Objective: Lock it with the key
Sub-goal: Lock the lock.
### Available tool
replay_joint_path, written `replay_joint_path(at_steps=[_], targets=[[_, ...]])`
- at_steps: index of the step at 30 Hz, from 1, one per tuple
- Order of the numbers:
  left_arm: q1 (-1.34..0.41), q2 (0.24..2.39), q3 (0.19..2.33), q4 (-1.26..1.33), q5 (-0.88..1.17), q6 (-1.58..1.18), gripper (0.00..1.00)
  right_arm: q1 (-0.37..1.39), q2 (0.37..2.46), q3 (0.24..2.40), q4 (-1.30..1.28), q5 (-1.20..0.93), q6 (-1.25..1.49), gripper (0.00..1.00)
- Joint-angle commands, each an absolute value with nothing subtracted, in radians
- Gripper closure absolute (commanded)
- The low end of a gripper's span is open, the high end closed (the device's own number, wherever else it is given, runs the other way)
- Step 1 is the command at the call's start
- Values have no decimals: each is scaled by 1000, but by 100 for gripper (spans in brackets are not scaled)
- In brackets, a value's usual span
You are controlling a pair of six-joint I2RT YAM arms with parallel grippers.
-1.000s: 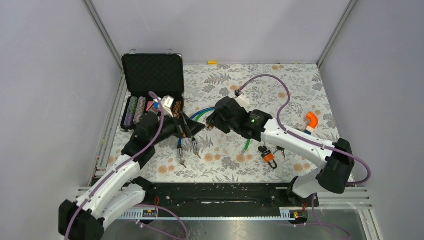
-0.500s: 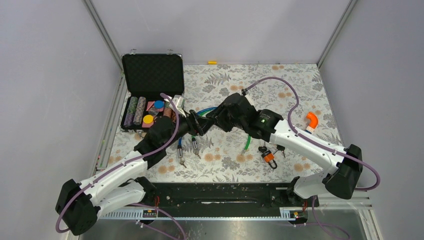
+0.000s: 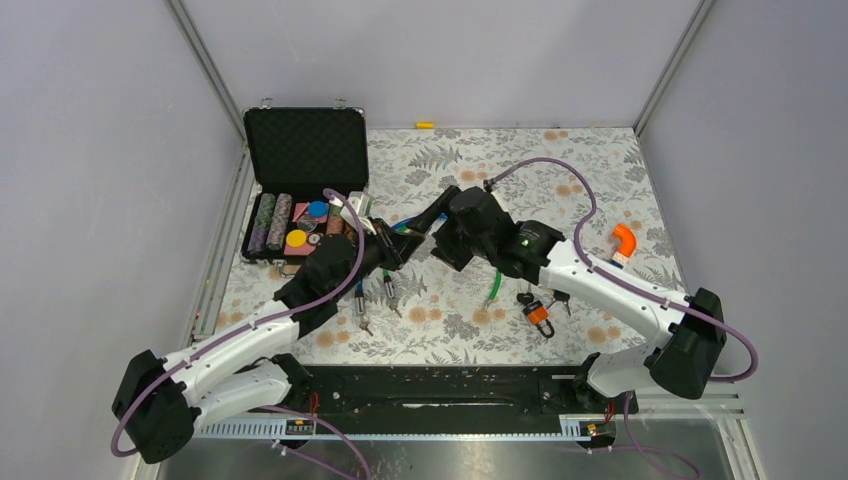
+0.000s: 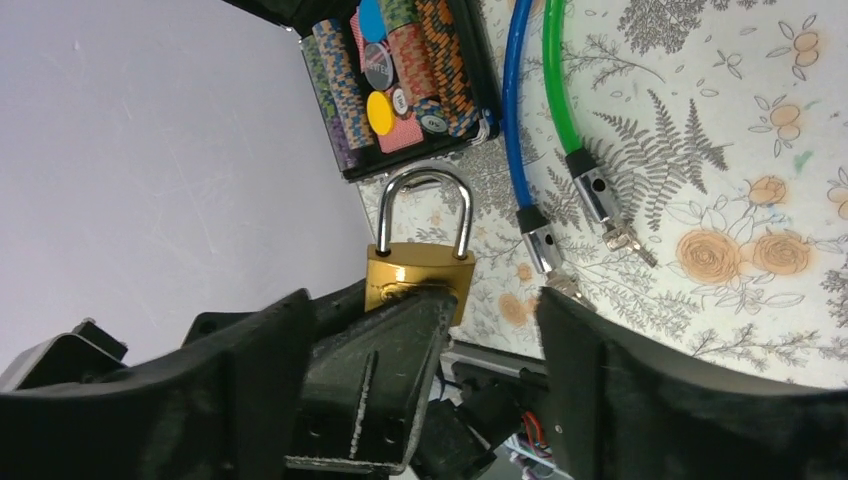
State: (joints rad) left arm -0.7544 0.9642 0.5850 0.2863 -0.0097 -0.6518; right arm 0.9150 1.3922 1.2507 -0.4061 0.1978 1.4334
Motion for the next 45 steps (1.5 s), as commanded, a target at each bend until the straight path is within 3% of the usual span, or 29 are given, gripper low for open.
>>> replay_joint_path(at_steps=[1, 6, 12, 15, 16, 18, 21, 29, 34, 41, 45], targets=[[-749, 932, 640, 266, -107, -601, 100, 863, 1339, 1185, -308, 155, 1290, 4], [-746, 907, 697, 161, -49, -507, 100, 712, 1242, 1053, -70, -140, 911, 1], [-714, 974, 944, -149, 187, -354, 100, 627, 1092, 1016, -38, -333, 566, 1], [-703, 993, 1012, -225, 302, -299, 100, 618, 1076, 1039, -44, -446, 490, 10], [-697, 995, 1027, -241, 342, -281, 100, 618, 1068, 1036, -30, -486, 477, 16], [-683, 993, 1045, -258, 430, -249, 100, 617, 1051, 1024, -11, -553, 458, 36], [-657, 992, 1072, -285, 565, -203, 100, 618, 1012, 1003, 7, -588, 435, 47], [-644, 996, 1138, -350, 765, -124, 100, 618, 971, 989, 6, -721, 331, 49], [-644, 990, 1148, -343, 814, -114, 100, 618, 957, 982, -26, -741, 283, 42], [-643, 991, 1147, -296, 866, -141, 100, 618, 932, 979, -42, -816, 254, 61], [-644, 990, 1141, -244, 901, -180, 100, 618, 905, 964, -58, -839, 230, 61]])
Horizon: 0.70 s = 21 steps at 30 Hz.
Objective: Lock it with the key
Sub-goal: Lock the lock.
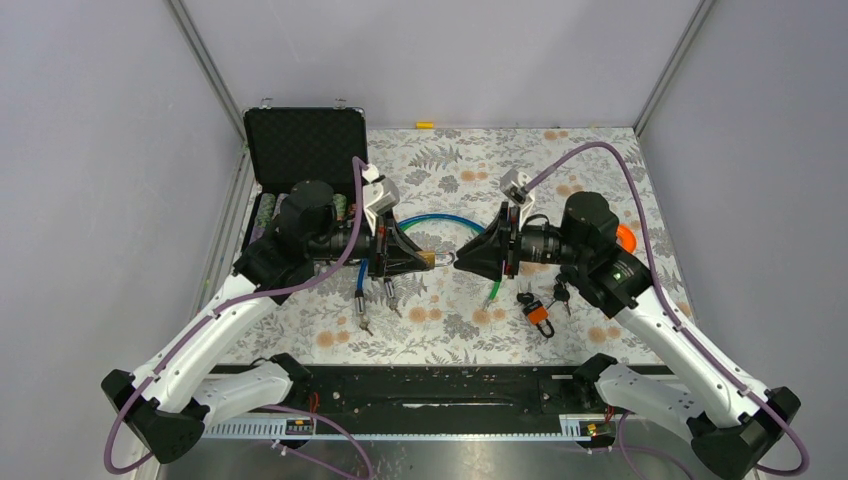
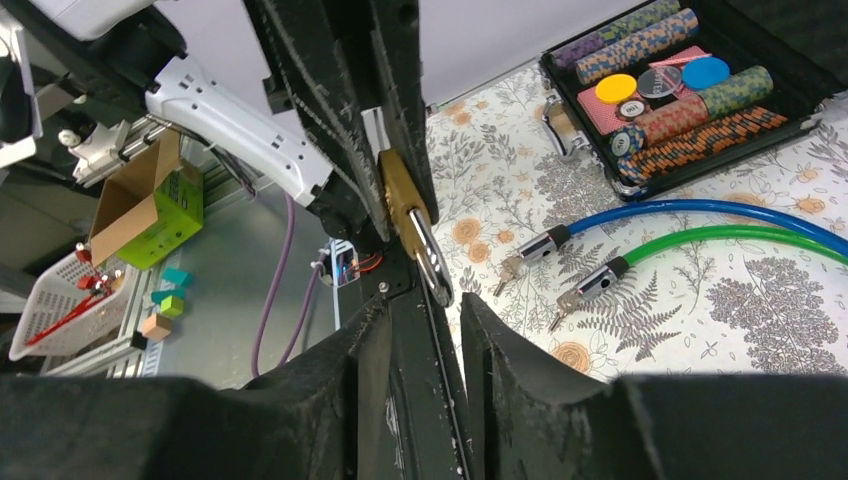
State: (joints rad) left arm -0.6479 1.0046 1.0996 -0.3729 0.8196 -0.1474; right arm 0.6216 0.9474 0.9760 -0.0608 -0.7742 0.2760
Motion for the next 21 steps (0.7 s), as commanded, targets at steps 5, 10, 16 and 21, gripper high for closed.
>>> replay_joint_path(at_steps=[5, 10, 16, 21], targets=[[-643, 986, 1126, -202, 936, -204, 100, 617, 915, 962, -36, -880, 242, 56], [-643, 988, 1115, -185, 959, -212, 100, 618, 928, 966, 58, -898, 275, 58], [-645, 1002, 1114, -185, 974, -211, 100, 618, 948, 978, 103, -897, 297, 65], [-646, 1004, 1109, -158, 980, -225, 100, 618, 945, 976, 115, -898, 306, 100]])
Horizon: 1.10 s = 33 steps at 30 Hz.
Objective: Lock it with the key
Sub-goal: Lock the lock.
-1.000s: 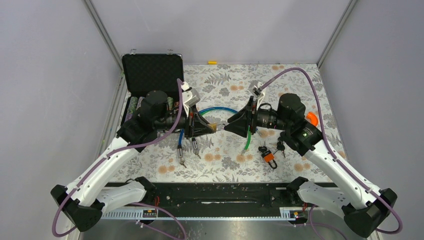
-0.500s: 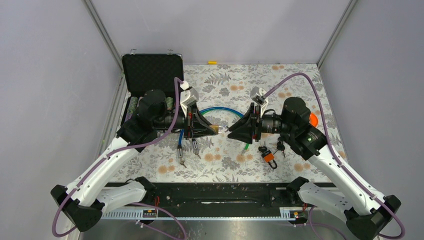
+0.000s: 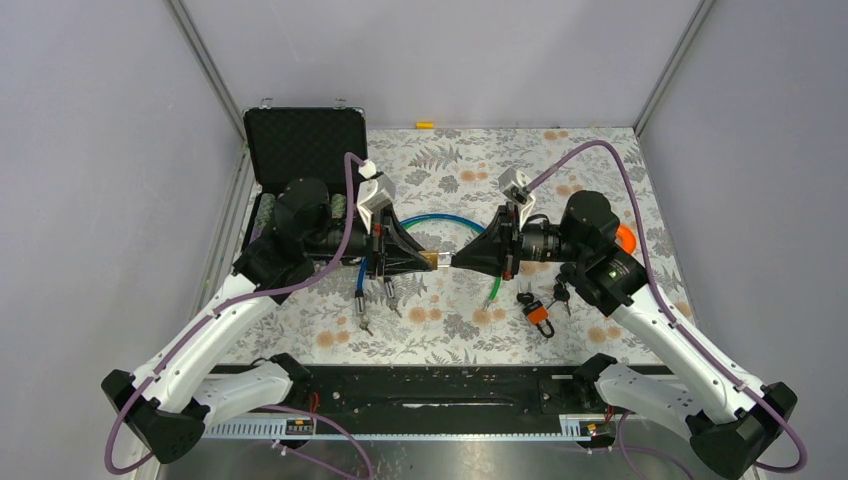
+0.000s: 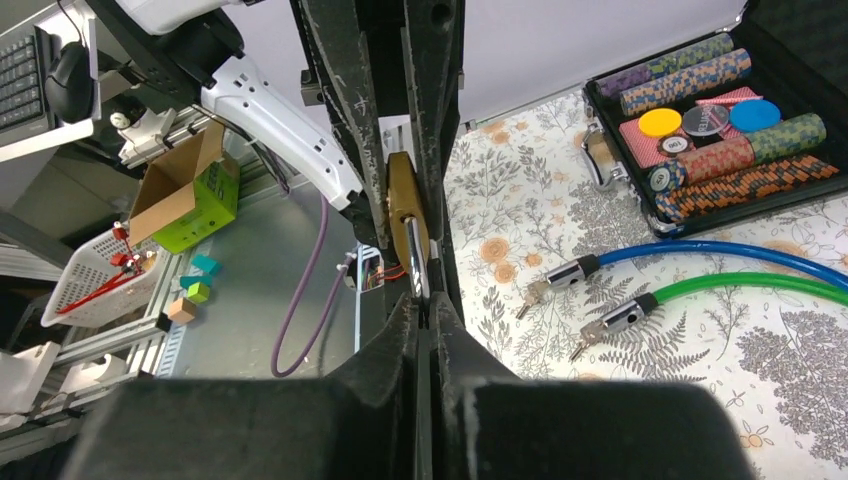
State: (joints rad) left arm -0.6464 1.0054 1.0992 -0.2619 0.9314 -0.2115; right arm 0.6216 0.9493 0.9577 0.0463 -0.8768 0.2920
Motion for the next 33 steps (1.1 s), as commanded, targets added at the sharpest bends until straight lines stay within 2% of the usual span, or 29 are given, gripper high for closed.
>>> replay_joint_path(at_steps=[1, 18, 28, 33], targets=[[-646, 1006, 1108, -149, 989, -229, 100, 619, 945, 976, 115, -900, 307, 100], [-693, 1082, 1116, -66, 947, -284, 100, 732, 1021, 997, 83, -847, 223, 100], [-704, 1134, 1095, -109, 946, -256, 100, 766, 1036, 957, 337, -735, 370, 100], [-704, 1156, 1094, -112, 927, -255, 100, 785, 1066, 989, 320, -758, 372, 100]])
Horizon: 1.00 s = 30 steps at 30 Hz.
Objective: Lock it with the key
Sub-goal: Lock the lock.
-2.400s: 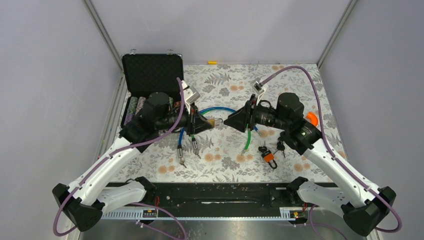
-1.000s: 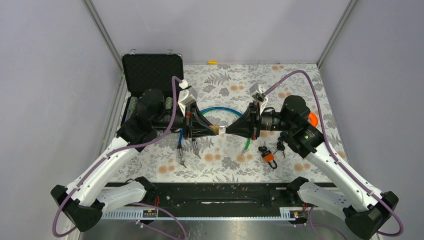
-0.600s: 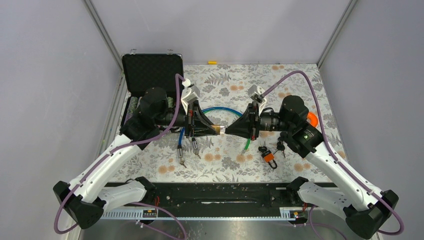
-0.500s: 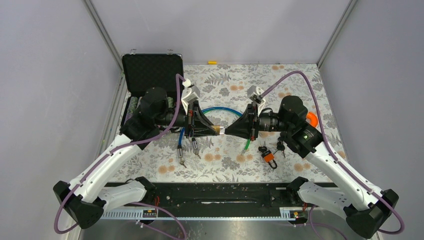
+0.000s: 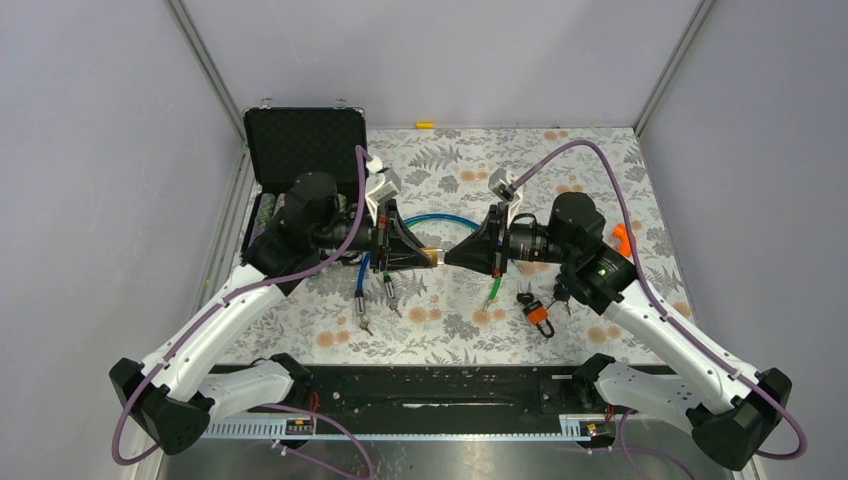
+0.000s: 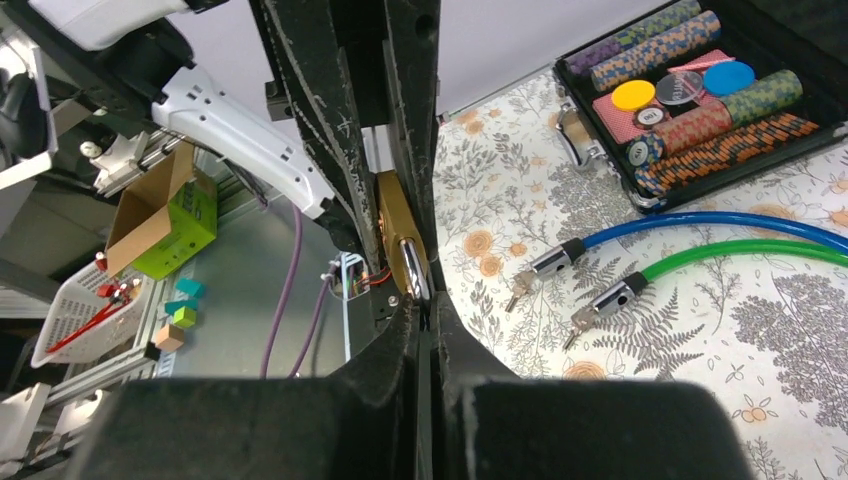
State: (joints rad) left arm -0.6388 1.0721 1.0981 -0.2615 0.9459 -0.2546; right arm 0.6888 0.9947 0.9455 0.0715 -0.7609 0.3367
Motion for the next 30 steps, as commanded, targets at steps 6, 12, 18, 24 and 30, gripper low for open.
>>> replay_joint_path(at_steps=[6, 12, 18, 24, 30], targets=[[-703, 1171, 1136, -148, 900, -221, 100, 795, 1057, 973, 291, -738, 362, 100], [-670, 1141, 1136, -233, 854, -186, 100, 787, 994, 1007, 110, -589, 255, 100], [-617, 1105, 1161, -330, 839, -104, 22, 752, 950, 1016, -50, -533, 172, 100], [-611, 1174, 1327, -533, 788, 100, 8, 690, 952, 1040, -156, -585, 108, 100], [-611, 1238, 1405, -650, 758, 208, 6, 689, 976, 1090, -291, -631, 36, 100]])
